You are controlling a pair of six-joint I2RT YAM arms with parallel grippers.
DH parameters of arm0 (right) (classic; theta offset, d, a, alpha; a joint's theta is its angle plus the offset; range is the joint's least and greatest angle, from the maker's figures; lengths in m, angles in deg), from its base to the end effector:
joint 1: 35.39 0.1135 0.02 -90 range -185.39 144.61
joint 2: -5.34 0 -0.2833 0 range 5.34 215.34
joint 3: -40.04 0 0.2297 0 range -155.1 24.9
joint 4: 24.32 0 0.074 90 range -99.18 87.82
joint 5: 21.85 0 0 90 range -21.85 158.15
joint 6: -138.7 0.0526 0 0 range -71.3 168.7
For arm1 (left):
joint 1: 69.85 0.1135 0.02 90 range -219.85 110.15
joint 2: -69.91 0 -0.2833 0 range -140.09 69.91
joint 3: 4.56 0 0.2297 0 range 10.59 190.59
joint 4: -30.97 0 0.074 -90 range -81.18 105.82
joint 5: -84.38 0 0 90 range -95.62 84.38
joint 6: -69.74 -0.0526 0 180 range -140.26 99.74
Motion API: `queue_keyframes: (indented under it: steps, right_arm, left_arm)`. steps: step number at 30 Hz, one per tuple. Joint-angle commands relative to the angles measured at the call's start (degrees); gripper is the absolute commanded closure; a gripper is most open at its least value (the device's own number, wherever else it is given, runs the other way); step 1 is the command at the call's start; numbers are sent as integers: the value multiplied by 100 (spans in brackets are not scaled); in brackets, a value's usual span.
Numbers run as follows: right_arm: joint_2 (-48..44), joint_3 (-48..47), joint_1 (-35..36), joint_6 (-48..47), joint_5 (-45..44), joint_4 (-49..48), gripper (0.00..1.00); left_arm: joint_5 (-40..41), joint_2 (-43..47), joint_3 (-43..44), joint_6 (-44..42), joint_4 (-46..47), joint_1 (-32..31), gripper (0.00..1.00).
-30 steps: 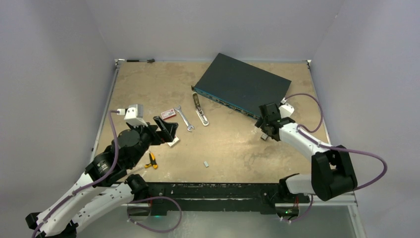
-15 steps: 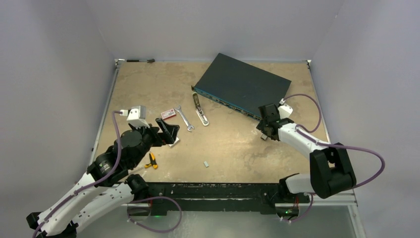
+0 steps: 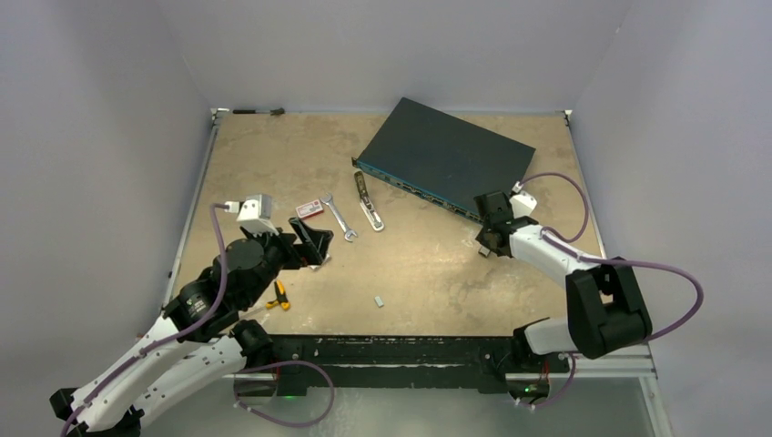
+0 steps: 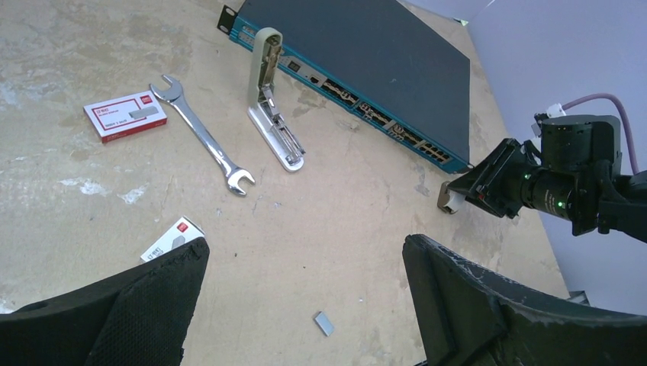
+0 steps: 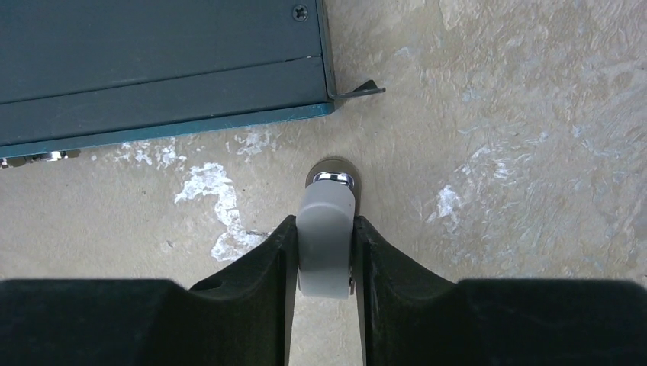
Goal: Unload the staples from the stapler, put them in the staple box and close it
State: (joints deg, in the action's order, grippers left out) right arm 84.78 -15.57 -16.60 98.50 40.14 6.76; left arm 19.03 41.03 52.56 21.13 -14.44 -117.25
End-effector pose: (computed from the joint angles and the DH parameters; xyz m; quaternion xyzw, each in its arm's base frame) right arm 0.2422 0.0563 0.2006 0.3176 0.8720 -0.0258 0.3717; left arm 0.0775 -0.0519 0.3231 -0.0853 0.7918 -0.2830 0.5346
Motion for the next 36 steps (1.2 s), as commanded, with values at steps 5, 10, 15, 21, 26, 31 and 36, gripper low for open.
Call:
queue_keyframes:
  steps: [5, 10, 15, 21, 26, 31, 36]
  right_arm:
    - [-581, -100, -24, -270, -435, 207, 97]
    - [-1275, -148, 206, -1049, 216, -146, 100]
    - [-1906, -318, 1060, -1688, 815, -508, 100]
    - [-2453, -307, 1251, -2836, 3474, -1607, 100]
    - [-3358, 44, 1285, -3432, 4975, -2775, 100]
    - [-3598, 93, 1299, -3675, 6324, -3471, 100]
    - [-3485, -78, 1368, -4243, 7616, -3517, 100]
  left_arm:
    - [-122, 81, -207, 34, 460, -14, 3]
    - [-324, 270, -345, -220, 978, -8, 3]
    - [-610, 427, -559, -503, 1692, -13, 3]
    - [-1418, 562, -1088, -910, 2578, -8, 3]
    - [-2173, 730, -1455, -1141, 3242, -11, 5]
    - [-3204, 837, -2078, -1316, 4663, -7, 11]
    - [-4089, 787, -2556, -1480, 6306, -13, 10]
